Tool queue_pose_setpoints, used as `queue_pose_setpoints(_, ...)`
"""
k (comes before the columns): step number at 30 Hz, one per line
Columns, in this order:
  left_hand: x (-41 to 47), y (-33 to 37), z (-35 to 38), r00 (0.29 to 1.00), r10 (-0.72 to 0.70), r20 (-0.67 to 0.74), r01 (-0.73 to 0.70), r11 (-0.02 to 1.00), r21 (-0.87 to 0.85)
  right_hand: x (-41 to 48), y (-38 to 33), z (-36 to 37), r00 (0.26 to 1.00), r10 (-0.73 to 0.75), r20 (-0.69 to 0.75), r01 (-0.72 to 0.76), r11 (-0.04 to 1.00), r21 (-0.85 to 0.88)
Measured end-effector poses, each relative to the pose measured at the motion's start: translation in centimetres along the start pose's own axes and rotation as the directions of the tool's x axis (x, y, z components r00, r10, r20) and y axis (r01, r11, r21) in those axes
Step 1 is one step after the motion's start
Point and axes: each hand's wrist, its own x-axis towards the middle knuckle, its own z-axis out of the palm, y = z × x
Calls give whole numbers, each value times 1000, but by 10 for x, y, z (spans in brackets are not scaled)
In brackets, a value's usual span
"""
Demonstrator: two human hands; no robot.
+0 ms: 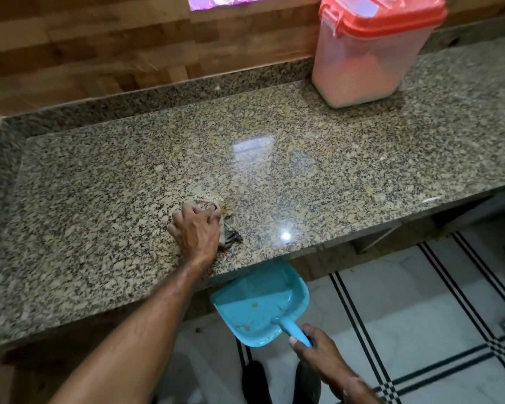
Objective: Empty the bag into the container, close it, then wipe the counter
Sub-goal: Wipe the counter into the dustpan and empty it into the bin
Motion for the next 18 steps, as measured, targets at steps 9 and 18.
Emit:
queue_pose_setpoints(9,-17,7,16,997,-80,16,81,984,-160,8,3,7,1000,-1,16,0,1000,30)
queue_pose_setpoints(18,-26,-14,14,998,-23,-59,13,984,-176,8,-7,14,999,-18,44,15,998,53)
